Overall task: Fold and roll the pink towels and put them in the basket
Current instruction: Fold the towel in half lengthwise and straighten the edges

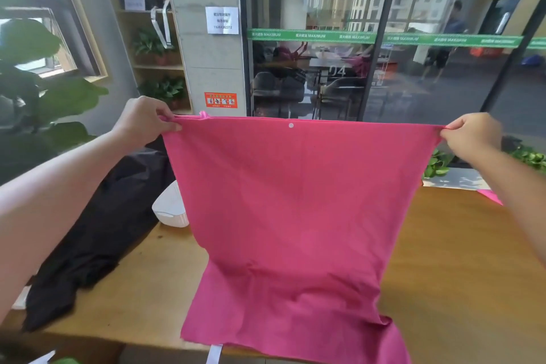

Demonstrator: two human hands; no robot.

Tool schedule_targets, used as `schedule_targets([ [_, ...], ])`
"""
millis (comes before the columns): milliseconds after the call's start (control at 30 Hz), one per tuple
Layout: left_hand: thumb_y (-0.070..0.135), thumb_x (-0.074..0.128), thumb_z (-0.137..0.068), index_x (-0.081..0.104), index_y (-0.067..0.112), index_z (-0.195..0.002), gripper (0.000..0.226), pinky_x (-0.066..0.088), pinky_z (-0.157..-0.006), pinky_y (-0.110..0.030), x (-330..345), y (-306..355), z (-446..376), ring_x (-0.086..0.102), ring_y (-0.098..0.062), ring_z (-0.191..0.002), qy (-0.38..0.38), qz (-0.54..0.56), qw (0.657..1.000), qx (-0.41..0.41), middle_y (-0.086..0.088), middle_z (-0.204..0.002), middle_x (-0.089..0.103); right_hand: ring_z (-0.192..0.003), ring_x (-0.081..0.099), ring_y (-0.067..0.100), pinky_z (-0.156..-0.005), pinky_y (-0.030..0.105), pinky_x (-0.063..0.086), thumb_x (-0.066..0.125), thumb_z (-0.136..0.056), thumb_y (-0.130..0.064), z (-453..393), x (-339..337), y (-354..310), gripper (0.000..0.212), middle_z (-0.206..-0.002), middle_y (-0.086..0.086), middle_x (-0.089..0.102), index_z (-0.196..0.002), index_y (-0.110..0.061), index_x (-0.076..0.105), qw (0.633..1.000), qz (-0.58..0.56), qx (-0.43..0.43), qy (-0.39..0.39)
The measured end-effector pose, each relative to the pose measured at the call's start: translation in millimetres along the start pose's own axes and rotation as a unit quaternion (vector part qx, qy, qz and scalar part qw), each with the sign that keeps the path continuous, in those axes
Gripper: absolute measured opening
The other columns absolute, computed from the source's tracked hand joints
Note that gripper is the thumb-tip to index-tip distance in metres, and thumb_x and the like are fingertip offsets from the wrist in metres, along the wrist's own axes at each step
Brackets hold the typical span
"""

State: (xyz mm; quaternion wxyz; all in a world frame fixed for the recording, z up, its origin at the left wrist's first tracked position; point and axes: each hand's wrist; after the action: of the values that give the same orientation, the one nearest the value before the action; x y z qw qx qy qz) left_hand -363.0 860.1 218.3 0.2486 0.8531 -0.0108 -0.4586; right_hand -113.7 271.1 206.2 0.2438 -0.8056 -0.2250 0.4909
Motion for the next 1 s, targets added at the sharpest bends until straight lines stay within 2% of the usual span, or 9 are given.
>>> schedule_targets([
  [167,0.020,0.090,-0.074,0.077,0.014,-0.084,0.017,0.044,-0.076,-0.031,-10.6,-15.0,14.4,0.063,-0.025,-0.079,-0.018,-0.024,1.000,-0.001,-0.004,-0.081,0.070,-0.079,0.061,0.024,-0.074,0.031,0.050,0.071,-0.083,-0.012,4.7,16.4,-14.2,0.018,-0.089,0.005,0.074,-0.072,-0.027,0.069,1.000,-0.014,-0.012,-0.007],
  [267,0.021,0.090,-0.073,0.075,0.021,-0.076,0.016,0.043,-0.068,-0.028,-21.4,-22.8,25.8,0.062,-0.025,-0.073,-0.005,-0.028,1.000,-0.011,0.005,-0.074,0.067,-0.081,0.060,0.024,-0.073,0.030,0.047,0.072,-0.082,-0.011,7.7,27.6,-24.3,0.013,-0.091,0.005,0.074,-0.078,-0.023,0.072,0.999,-0.020,-0.023,-0.016],
  [367,0.023,0.091,-0.072,0.071,0.026,-0.070,0.020,0.042,-0.063,-0.021,-30.6,-34.7,38.7,0.060,-0.019,-0.071,0.003,-0.025,0.999,-0.023,0.003,-0.074,0.067,-0.078,0.056,0.022,-0.070,0.029,0.044,0.070,-0.083,-0.011,10.5,40.4,-37.3,0.011,-0.090,0.005,0.074,-0.080,-0.021,0.073,0.999,-0.011,-0.038,-0.019],
  [433,0.024,0.091,-0.072,0.070,0.023,-0.067,0.021,0.043,-0.060,-0.023,-34.4,-44.2,44.7,0.060,-0.022,-0.071,0.010,-0.036,0.999,-0.025,0.000,-0.073,0.067,-0.077,0.055,0.021,-0.068,0.030,0.043,0.069,-0.084,-0.010,12.0,50.2,-46.7,0.011,-0.088,0.003,0.072,-0.081,-0.020,0.072,0.998,-0.021,-0.042,-0.028],
  [567,0.026,0.093,-0.070,0.070,0.023,-0.066,0.023,0.047,-0.071,-0.034,-38.2,-65.8,43.0,0.060,-0.023,-0.076,0.023,-0.054,0.998,-0.037,0.002,-0.072,0.066,-0.078,0.055,0.022,-0.070,0.030,0.042,0.067,-0.084,-0.007,15.2,69.2,-67.1,0.014,-0.084,0.001,0.065,-0.080,-0.019,0.068,0.998,-0.044,-0.041,-0.034],
  [667,0.026,0.094,-0.067,0.071,0.025,-0.067,0.023,0.048,-0.076,-0.035,-39.2,-76.6,31.7,0.063,-0.024,-0.080,0.021,-0.041,0.997,-0.060,0.002,-0.075,0.068,-0.079,0.055,0.021,-0.069,0.029,0.041,0.067,-0.085,-0.007,11.0,78.7,-80.1,0.012,-0.084,-0.001,0.063,-0.083,-0.018,0.069,0.997,-0.038,-0.048,-0.040],
  [767,0.026,0.094,-0.066,0.071,0.025,-0.069,0.023,0.047,-0.076,-0.034,-39.0,-83.6,22.7,0.064,-0.022,-0.080,0.017,-0.036,0.996,-0.080,0.001,-0.077,0.069,-0.072,0.054,0.019,-0.055,0.023,0.035,0.066,-0.085,-0.005,4.5,86.3,-89.9,0.014,-0.086,-0.001,0.064,-0.084,-0.020,0.067,0.997,-0.043,-0.048,-0.039],
  [900,0.022,0.093,-0.068,0.062,0.022,-0.084,0.035,0.045,-0.066,-0.035,-37.5,-81.8,15.1,0.062,-0.025,-0.079,0.011,-0.047,0.994,-0.094,-0.002,-0.083,0.064,-0.063,0.051,0.006,-0.050,0.021,0.031,0.060,-0.086,-0.004,-4.8,100.4,-90.6,0.020,-0.082,-0.002,0.063,-0.094,-0.022,0.060,0.995,-0.072,-0.060,-0.047],
  [1000,0.021,0.092,-0.071,0.060,0.022,-0.101,0.044,0.044,-0.068,-0.036,-38.7,-73.6,18.0,0.059,-0.024,-0.077,-0.003,-0.051,0.992,-0.113,-0.003,-0.083,0.061,-0.070,0.058,0.018,-0.054,0.020,0.035,0.057,-0.086,0.000,-12.2,106.4,-86.7,0.028,-0.087,0.001,0.067,-0.102,-0.022,0.064,0.992,-0.085,-0.072,-0.062],
])
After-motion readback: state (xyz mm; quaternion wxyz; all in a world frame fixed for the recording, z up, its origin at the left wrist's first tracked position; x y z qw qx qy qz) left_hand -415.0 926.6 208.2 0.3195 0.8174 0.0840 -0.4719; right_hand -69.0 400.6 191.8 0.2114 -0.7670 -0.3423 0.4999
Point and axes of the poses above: each hand's wrist, its own z-axis away from the middle knuckle, its own x-axis out of the palm, y = z × x
